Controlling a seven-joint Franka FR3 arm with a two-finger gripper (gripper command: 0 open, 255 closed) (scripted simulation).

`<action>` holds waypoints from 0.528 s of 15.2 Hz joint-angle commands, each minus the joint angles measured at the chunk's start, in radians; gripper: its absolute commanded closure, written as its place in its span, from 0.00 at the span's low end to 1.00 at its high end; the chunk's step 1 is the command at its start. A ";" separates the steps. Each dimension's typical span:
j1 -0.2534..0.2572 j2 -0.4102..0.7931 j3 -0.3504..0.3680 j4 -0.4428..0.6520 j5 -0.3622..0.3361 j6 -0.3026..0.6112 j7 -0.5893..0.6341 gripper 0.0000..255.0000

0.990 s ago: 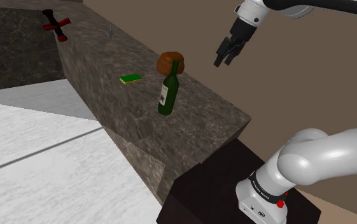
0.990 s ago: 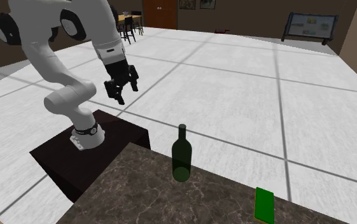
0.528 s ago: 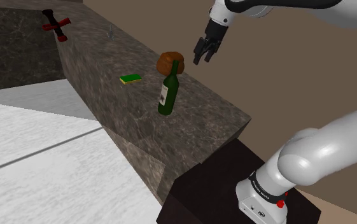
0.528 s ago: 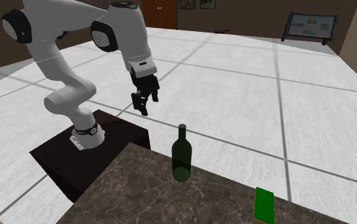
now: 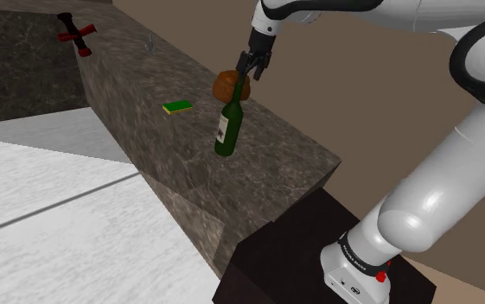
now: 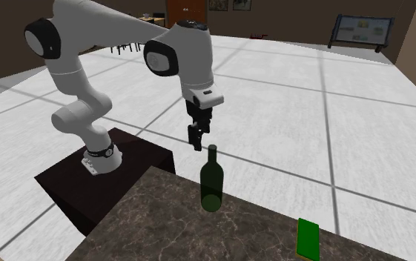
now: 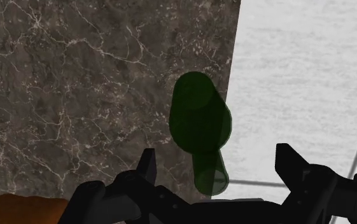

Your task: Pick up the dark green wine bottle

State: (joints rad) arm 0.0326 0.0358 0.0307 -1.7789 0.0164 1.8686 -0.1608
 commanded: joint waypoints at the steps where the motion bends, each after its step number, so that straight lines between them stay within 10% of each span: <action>1: 0.006 0.087 0.005 0.088 -0.014 -0.009 0.002 0.00; 8: 0.006 0.096 0.005 0.005 -0.014 0.082 0.002 0.00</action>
State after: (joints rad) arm 0.0384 0.1289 0.0350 -1.7629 0.0030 1.9369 -0.1599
